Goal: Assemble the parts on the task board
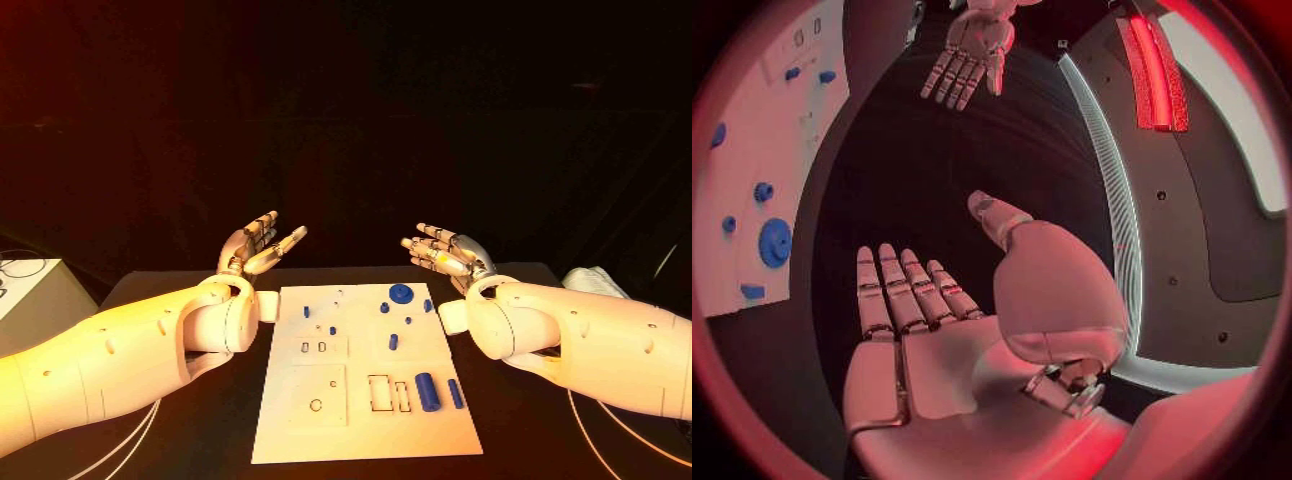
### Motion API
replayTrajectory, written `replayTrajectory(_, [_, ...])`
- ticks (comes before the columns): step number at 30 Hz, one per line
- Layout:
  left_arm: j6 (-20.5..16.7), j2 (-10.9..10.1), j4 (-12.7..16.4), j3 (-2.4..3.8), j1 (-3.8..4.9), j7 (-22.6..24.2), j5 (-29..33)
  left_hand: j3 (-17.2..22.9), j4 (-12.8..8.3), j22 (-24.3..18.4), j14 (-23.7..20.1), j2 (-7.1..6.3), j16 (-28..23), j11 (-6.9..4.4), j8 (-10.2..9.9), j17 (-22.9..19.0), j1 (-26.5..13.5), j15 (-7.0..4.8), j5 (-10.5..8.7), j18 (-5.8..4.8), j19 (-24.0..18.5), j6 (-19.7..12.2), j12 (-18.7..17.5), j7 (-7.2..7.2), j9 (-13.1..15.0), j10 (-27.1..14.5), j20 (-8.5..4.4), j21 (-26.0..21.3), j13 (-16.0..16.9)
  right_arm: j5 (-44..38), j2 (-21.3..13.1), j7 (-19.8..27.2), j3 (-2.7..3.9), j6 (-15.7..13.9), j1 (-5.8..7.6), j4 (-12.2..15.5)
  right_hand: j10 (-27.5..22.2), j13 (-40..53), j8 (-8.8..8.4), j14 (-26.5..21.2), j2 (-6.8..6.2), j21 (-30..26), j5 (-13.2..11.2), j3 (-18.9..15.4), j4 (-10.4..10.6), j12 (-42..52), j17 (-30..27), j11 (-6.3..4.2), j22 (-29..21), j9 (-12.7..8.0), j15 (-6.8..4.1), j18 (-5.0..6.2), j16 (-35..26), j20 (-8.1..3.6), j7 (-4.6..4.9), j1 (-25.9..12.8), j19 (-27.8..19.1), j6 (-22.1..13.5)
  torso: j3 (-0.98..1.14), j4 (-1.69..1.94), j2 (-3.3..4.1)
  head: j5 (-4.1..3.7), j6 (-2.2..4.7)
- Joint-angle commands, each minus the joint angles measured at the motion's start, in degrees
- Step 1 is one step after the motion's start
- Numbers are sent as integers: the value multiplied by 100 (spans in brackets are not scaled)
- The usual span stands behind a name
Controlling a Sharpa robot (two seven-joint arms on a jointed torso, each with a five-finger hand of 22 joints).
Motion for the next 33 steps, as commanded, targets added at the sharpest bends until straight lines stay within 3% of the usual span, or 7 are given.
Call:
replayTrajectory(1, [551,28,-42,-3,25,1,-108,14,100,13,70,-56,27,31,41,12,342,39,63,62,117,97,36,259,19,76,55,46,15,-478,10,-547,-65,949,87,-65,821,57,134,951,-18,176,38,184,-213,99,110,50,79,94,29,190,179,59,813,609,717,640,-1,1,2,0,1])
replayTrajectory(6, [552,29,-43,-3,25,1,-108,82,96,22,256,44,70,128,72,43,416,79,45,102,133,246,64,347,42,248,61,66,35,-570,12,-685,-145,1156,187,-124,2460,136,486,2198,-81,529,-21,266,-419,248,242,-147,193,323,-195,419,416,37,591,992,2205,2082,-1,1,2,0,1])
replayTrajectory(8, [648,-332,413,-1,31,41,-235,144,90,55,491,114,122,210,119,80,436,103,28,155,353,427,96,419,74,469,64,123,57,-2560,-55,-332,-142,471,301,-379,2797,126,607,2507,-115,642,-16,329,-448,240,270,-241,199,398,-300,480,502,-10,537,1078,2587,2650,-28,72,148,-97,-82])
replayTrajectory(15, [740,-548,675,12,36,49,-355,508,54,299,3024,496,741,481,416,486,464,100,-59,518,2320,1536,370,611,264,2589,65,717,184,-4028,-98,-633,-129,442,439,-431,3476,124,743,3221,-247,914,-42,489,-458,276,388,-445,245,448,-563,486,744,-301,391,1136,3409,3234,-12,143,262,-156,-115])
replayTrajectory(18, [823,-639,774,31,41,16,-435,630,7,444,3837,569,1141,384,812,784,519,-116,-103,709,3103,2730,617,591,484,3705,-10,1156,245,-4594,-96,-817,-126,508,510,-473,3768,122,806,3576,-315,1105,-71,527,-448,268,495,-542,313,476,-702,479,862,-467,311,1142,3807,3459,-8,160,310,-164,-105])
replayTrajectory(24, [1022,-825,1021,84,47,-74,-652,837,-52,851,4856,453,2147,61,1111,1597,728,-533,-116,693,4066,3228,750,374,607,4646,-450,2027,326,-5641,-76,-1263,-121,777,631,-541,4316,141,882,4589,-392,1944,-118,368,-446,238,927,-779,748,559,-1082,459,1329,-884,134,1208,4730,3796,-11,221,441,-239,-61])
replayTrajectory(33, [1261,-1111,1495,122,49,-203,-736,1466,-23,2252,4615,143,4579,-85,1199,3360,695,-744,-120,655,3825,3392,481,276,846,5161,-727,4106,318,-7355,41,-2162,-115,1337,750,-634,4612,157,789,5423,-752,4024,-147,805,-203,142,2784,-964,2557,752,-1326,339,2972,-1152,1,1043,5315,3931,-10,296,604,-336,-15])
